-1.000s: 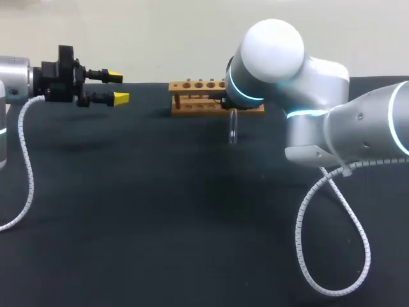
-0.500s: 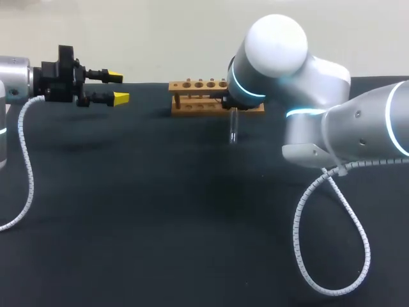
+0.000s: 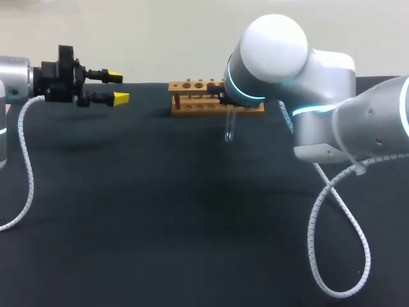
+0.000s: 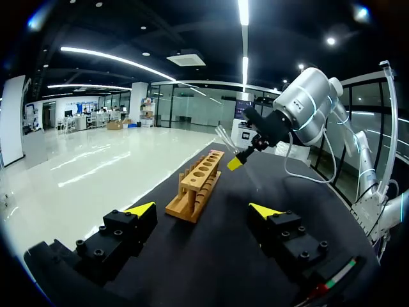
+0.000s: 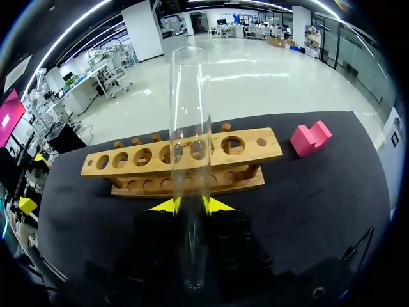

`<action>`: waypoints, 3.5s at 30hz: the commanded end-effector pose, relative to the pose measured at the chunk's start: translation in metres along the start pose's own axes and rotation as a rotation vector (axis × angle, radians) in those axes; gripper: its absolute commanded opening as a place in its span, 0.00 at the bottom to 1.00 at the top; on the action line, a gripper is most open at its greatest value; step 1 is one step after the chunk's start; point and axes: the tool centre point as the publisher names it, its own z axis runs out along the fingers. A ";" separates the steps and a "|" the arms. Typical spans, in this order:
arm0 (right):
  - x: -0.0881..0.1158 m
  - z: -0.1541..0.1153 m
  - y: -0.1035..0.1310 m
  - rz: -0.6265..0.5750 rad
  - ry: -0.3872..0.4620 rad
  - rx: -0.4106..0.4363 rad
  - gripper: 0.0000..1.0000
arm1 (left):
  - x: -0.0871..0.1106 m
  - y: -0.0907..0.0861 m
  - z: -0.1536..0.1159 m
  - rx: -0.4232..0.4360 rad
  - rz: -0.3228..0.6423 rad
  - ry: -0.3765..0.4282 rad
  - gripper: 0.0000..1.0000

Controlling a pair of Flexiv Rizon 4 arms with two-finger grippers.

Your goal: Grasp the test tube, adjust it, and insert it.

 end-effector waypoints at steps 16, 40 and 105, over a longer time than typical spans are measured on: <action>0.002 -0.088 -0.016 0.012 -0.161 -0.007 0.00 | 0.001 -0.002 0.000 -0.005 0.003 -0.003 1.00; 0.005 -0.095 -0.014 0.003 -0.151 -0.033 0.00 | 0.001 -0.002 0.000 -0.005 0.003 -0.003 1.00; -0.138 -0.026 0.010 -0.156 -0.839 -0.009 0.00 | 0.001 -0.002 0.000 -0.005 0.003 -0.003 1.00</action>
